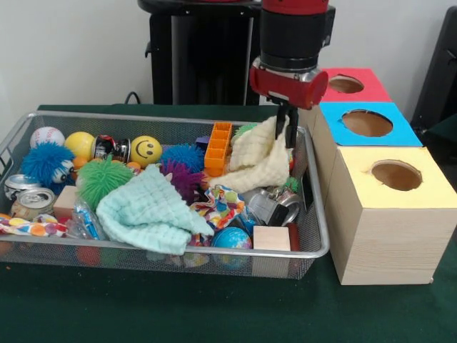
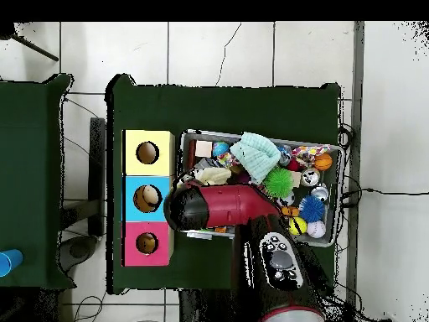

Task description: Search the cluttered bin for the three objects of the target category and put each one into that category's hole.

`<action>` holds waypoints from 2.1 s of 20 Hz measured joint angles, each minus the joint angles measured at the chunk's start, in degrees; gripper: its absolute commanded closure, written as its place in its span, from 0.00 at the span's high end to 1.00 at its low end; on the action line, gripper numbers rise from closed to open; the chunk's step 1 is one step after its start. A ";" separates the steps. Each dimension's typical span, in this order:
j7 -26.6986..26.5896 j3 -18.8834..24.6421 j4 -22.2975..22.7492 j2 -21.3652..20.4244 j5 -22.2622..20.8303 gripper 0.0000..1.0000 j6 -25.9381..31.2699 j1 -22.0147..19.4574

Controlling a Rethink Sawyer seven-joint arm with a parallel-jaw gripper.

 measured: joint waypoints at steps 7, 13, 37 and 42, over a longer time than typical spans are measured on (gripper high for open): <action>0.00 -3.45 -2.73 6.23 0.01 0.00 -4.00 3.42; 0.00 -4.95 -4.10 8.80 0.04 0.00 -4.30 3.53; 0.00 -5.37 -5.54 9.04 0.14 1.00 -4.19 0.39; 0.00 -2.92 -4.28 4.41 2.47 1.00 -0.60 -1.99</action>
